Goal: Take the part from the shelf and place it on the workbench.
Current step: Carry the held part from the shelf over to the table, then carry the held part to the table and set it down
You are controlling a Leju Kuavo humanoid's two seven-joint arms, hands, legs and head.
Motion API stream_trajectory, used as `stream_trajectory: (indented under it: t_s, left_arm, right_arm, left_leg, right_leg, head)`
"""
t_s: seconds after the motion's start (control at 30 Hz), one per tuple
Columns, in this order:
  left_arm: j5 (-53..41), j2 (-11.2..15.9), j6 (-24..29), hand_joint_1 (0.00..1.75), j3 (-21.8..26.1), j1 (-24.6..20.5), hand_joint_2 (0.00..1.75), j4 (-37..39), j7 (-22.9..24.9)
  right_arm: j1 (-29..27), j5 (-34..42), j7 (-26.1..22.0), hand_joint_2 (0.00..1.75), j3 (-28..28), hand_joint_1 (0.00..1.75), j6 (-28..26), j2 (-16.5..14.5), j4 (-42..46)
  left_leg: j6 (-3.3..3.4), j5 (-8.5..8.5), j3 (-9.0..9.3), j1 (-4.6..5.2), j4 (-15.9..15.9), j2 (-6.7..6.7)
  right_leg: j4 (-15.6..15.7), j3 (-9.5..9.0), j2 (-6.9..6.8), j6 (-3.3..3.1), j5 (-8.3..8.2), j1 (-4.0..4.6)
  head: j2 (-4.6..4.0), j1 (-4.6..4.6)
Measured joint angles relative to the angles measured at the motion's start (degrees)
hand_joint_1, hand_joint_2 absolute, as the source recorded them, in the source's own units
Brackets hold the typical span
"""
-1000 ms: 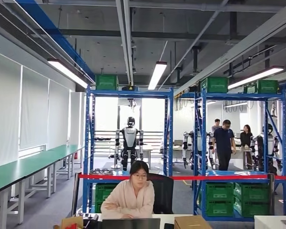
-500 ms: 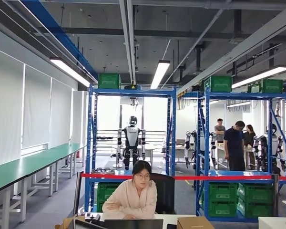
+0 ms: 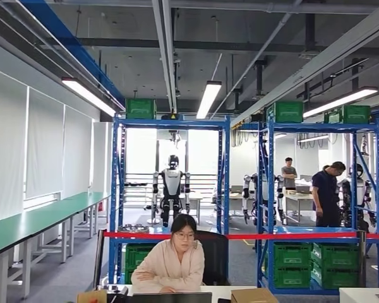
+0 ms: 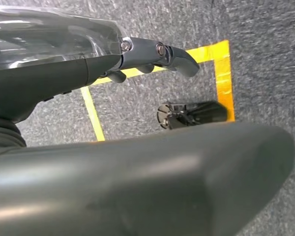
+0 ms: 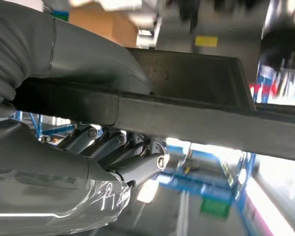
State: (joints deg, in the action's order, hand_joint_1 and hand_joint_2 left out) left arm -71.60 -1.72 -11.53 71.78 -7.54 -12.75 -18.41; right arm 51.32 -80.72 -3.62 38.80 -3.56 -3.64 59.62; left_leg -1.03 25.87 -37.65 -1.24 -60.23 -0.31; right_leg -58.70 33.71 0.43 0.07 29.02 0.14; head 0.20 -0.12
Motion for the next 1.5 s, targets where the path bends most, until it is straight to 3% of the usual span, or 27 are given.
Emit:
stream_trajectory:
  t_s: [0.13,0.17,0.23,0.3,0.33,0.37,0.43,0.47,0.53,0.63,0.7,0.77,0.8,0.83,0.9,0.97,1.03,1.1,1.17,1.27,1.3,1.33,1.37,1.43,1.5]
  left_arm:
    - [0.14,-0.27,-0.08,0.00,-0.45,0.16,1.75,0.01,-0.74]
    - [0.14,-0.32,-0.10,0.00,-0.58,0.12,1.75,0.01,-0.89]
    - [0.14,-0.36,-0.23,0.00,-0.85,0.07,1.75,0.01,-1.14]
    - [0.12,-0.39,-0.40,0.00,-1.10,0.14,1.75,0.01,-1.23]
    - [0.12,-0.42,-0.45,0.00,-1.21,0.17,1.75,0.01,-1.24]
    - [0.11,-0.46,-0.46,0.00,-1.31,0.18,1.75,0.01,-1.24]
    - [0.08,-0.63,-0.47,0.00,-1.49,0.11,1.75,0.01,-1.25]
    - [0.07,-0.72,-0.48,0.00,-1.61,0.07,1.75,0.02,-1.25]
    - [0.04,-0.87,-0.54,0.00,-1.88,0.09,1.75,0.03,-1.24]
    - [0.04,-0.95,-0.62,0.00,-2.20,0.19,1.75,0.05,-1.29]
    - [0.04,-0.95,-0.64,0.00,-2.28,0.17,1.75,0.06,-1.38]
    - [0.04,-0.93,-0.64,0.00,-2.31,0.22,1.75,0.06,-1.48]
    - [0.04,-0.92,-0.64,0.00,-2.32,0.28,1.75,0.06,-1.51]
    - [0.04,-0.92,-0.67,0.00,-2.34,0.33,1.75,0.07,-1.54]
    - [0.03,-0.92,-0.78,0.00,-2.41,0.34,1.75,0.07,-1.55]
    - [0.02,-0.93,-0.97,0.00,-2.56,0.18,1.75,0.07,-1.55]
    - [0.02,-0.94,-1.09,0.00,-2.74,0.04,1.75,0.07,-1.45]
    - [-0.01,-0.94,-1.07,0.00,-2.87,0.04,1.75,0.07,-1.18]
    - [-0.06,-0.93,-0.99,0.00,-3.02,-0.02,1.75,0.07,-0.98]
    - [-0.21,-0.92,-1.01,0.00,-3.26,-0.08,0.44,0.07,-1.22]
    - [-0.25,-0.92,-1.05,0.00,-3.36,-0.06,0.00,0.07,-1.39]
    - [-0.25,-0.92,-1.09,0.00,-3.49,-0.05,0.00,0.07,-1.57]
    - [-0.23,-0.92,-1.10,0.00,-3.61,-0.06,0.00,0.07,-1.73]
    - [-0.16,-0.96,-1.10,0.00,-3.78,-0.16,0.00,0.08,-1.91]
    - [0.03,-1.03,-1.10,0.00,-3.86,-0.27,0.00,0.09,-1.98]
  right_arm:
    - [-0.52,-0.73,-0.16,1.75,3.08,1.75,-0.61,-1.40,-6.27]
    - [-0.49,-0.57,-0.30,1.75,3.52,1.75,-0.96,-1.63,-7.66]
    - [-0.52,-0.07,-0.60,1.75,4.11,1.75,-1.75,-1.86,-10.31]
    - [-0.84,0.50,-1.08,1.75,4.52,1.75,-2.39,-1.93,-12.82]
    - [-1.00,0.84,-1.39,1.75,4.70,1.75,-2.73,-1.96,-14.04]
    - [-1.10,1.16,-1.71,1.75,4.85,1.75,-3.11,-2.02,-15.13]
    - [-1.12,1.75,-2.21,1.75,5.00,1.75,-3.91,-2.20,-16.97]
    - [-1.09,1.98,-2.38,1.75,5.03,1.75,-4.29,-2.32,-17.86]
    - [-1.11,2.55,-2.61,1.75,5.05,1.75,-4.97,-2.53,-19.78]
    - [-1.23,3.48,-2.71,1.75,4.90,1.75,-5.89,-2.88,-22.04]
    - [-1.29,4.07,-2.74,1.75,4.80,1.75,-6.23,-3.22,-23.22]
    - [-1.48,4.63,-2.81,1.75,4.67,1.75,-6.36,-3.41,-24.41]
    - [-1.63,4.93,-2.87,1.75,4.53,1.75,-6.36,-3.47,-24.96]
    - [-1.74,5.26,-2.93,1.75,4.32,1.75,-6.38,-3.57,-25.44]
    - [-1.79,5.87,-3.09,1.75,3.77,1.75,-6.43,-3.86,-26.17]
    - [-1.66,6.29,-3.30,0.87,3.29,0.87,-6.46,-4.14,-26.78]
    - [-1.54,6.62,-3.72,0.00,2.83,0.00,-6.45,-4.36,-27.40]
    - [-1.50,6.87,-4.31,0.00,2.45,0.00,-6.37,-4.58,-27.98]
    - [-1.47,7.23,-4.92,0.00,2.21,0.00,-6.26,-4.77,-28.41]
    - [-1.48,8.05,-5.84,0.00,1.89,0.00,-5.80,-4.96,-28.91]
    - [-1.55,8.28,-6.08,0.00,1.83,0.00,-5.60,-4.99,-29.10]
    - [-1.61,8.49,-6.36,0.00,1.76,0.00,-5.42,-5.00,-29.26]
    - [-1.60,8.68,-6.66,0.00,1.67,0.00,-5.26,-5.01,-29.37]
    - [-1.34,9.12,-7.50,0.00,1.50,0.00,-4.90,-5.02,-29.43]
    - [-0.93,9.69,-8.46,0.00,1.44,0.00,-4.39,-5.01,-29.42]
  left_leg:
    - [1.17,0.39,0.31,-0.06,0.49,-0.19]
    - [1.46,0.41,0.38,-0.18,0.57,-0.19]
    - [1.86,0.54,0.45,-0.20,0.58,-0.21]
    - [2.04,0.68,0.59,-0.14,0.58,-0.23]
    - [2.09,0.75,0.71,-0.08,0.58,-0.26]
    - [2.11,0.84,0.87,0.00,0.58,-0.30]
    - [1.99,1.07,1.20,0.21,0.61,-0.34]
    - [1.85,1.16,1.31,0.28,0.63,-0.34]
    - [1.45,1.23,1.41,0.28,0.79,-0.32]
    - [0.68,1.91,1.57,0.32,0.62,-0.25]
    - [0.33,4.66,-0.19,0.28,-3.65,-0.19]
    - [-0.05,7.81,-3.62,0.17,-10.91,-0.18]
    - [-0.25,8.37,-4.82,0.10,-13.28,-0.17]
    - [-0.42,7.85,-5.08,0.02,-13.62,-0.16]
    - [-0.72,4.21,-2.47,-0.28,-8.16,-0.10]
    - [-0.65,1.62,0.94,-0.41,-1.47,-0.02]
    - [-0.10,1.57,2.06,-0.27,0.73,-0.01]
    - [0.61,1.52,2.12,-0.22,0.85,-0.01]
    - [1.29,1.39,2.28,-0.33,0.99,0.02]
    - [1.81,1.42,2.44,-0.36,1.04,0.03]
    - [1.84,1.44,2.48,-0.35,1.03,0.02]
    - [1.85,1.46,2.52,-0.34,1.02,-0.01]
    - [1.83,1.50,2.59,-0.32,1.02,-0.05]
    - [1.72,1.60,2.78,-0.27,1.03,-0.14]
    - [1.46,1.68,2.75,-0.11,1.04,-0.19]
  right_leg:
    - [-1.30,0.56,-0.17,0.90,1.20,-0.05]
    - [-3.47,1.60,-0.19,1.21,2.41,-0.12]
    - [-10.84,5.40,-0.21,1.59,5.47,-0.24]
    - [-16.33,8.77,-0.20,1.65,6.51,-0.27]
    - [-16.00,9.06,-0.20,1.53,5.43,-0.24]
    - [-13.39,8.21,-0.20,1.25,3.41,-0.18]
    - [-5.46,4.86,-0.20,0.32,-0.81,0.16]
    - [-2.47,3.51,-0.21,-0.12,-1.94,0.35]
    - [-0.41,2.52,-0.19,-0.61,-2.12,0.65]
    - [0.99,1.80,-0.24,-1.08,-2.53,0.31]
    - [1.78,1.21,-0.34,-1.34,-2.85,-0.02]
    - [1.83,1.10,-0.35,-1.43,-2.82,-0.05]
    - [1.80,1.08,-0.34,-1.42,-2.78,-0.05]
    - [1.75,1.07,-0.29,-1.37,-2.73,-0.08]
    - [1.42,0.97,-0.11,-1.09,-2.43,-0.20]
    - [0.71,1.07,0.17,-0.55,-1.92,-0.08]
    - [0.27,1.27,0.37,-0.02,-1.68,0.10]
    - [0.23,1.28,0.40,0.43,-1.59,0.02]
    - [-1.69,1.93,0.23,0.97,-0.08,-0.13]
    - [-12.09,6.41,-0.07,1.50,5.03,-0.26]
    - [-15.10,7.89,-0.11,1.55,5.91,-0.27]
    - [-16.18,8.52,-0.11,1.52,5.72,-0.26]
    - [-14.84,8.03,-0.11,1.38,4.42,-0.26]
    - [-7.40,4.78,-0.10,0.84,0.44,-0.17]
    - [-1.30,2.09,-0.08,0.29,-1.76,0.09]
  head:
    - [0.00,-0.02]
    - [0.00,-0.02]
    - [0.00,-0.03]
    - [0.00,-0.03]
    - [0.00,-0.03]
    - [0.00,-0.03]
    - [0.00,-0.02]
    - [0.00,-0.02]
    - [0.00,0.00]
    - [0.00,-0.01]
    - [0.00,-0.01]
    - [0.00,-0.01]
    - [0.00,-0.01]
    - [0.00,-0.01]
    - [0.00,-0.01]
    - [0.00,-0.03]
    - [0.00,-0.03]
    - [0.00,-0.02]
    - [0.00,-0.03]
    - [0.00,-0.03]
    - [0.00,-0.03]
    - [0.00,-0.03]
    - [0.00,-0.03]
    - [0.00,-0.03]
    - [0.00,-0.02]
